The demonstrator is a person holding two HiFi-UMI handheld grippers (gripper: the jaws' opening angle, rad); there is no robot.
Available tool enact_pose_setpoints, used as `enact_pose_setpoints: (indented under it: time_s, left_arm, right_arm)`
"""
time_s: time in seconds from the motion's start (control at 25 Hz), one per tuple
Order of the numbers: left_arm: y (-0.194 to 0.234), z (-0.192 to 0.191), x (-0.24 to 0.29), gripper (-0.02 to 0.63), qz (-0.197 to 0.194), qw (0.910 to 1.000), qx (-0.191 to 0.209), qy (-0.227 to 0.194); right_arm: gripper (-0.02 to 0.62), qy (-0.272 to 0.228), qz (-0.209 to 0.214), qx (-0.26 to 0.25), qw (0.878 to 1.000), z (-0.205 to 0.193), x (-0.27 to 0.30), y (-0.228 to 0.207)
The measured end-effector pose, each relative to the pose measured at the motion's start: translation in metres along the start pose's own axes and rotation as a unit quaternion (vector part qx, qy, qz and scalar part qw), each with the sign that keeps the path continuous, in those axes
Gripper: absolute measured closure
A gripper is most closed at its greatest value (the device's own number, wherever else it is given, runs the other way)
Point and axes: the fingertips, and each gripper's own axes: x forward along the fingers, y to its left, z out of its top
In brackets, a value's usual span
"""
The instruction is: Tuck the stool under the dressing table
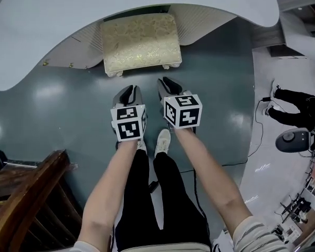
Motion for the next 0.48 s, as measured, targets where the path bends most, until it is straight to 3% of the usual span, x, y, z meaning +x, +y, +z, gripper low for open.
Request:
enact_pose_setpoints:
  time_s: [0.48]
  left_arm:
    - [-0.032,0.022,-0.102,0.571,-0.016,0.9986,0.019,-0.046]
  right_arm:
    - [0.558,-0.061,0.022,-0.025,0.998,0.015,-0.095,0.044]
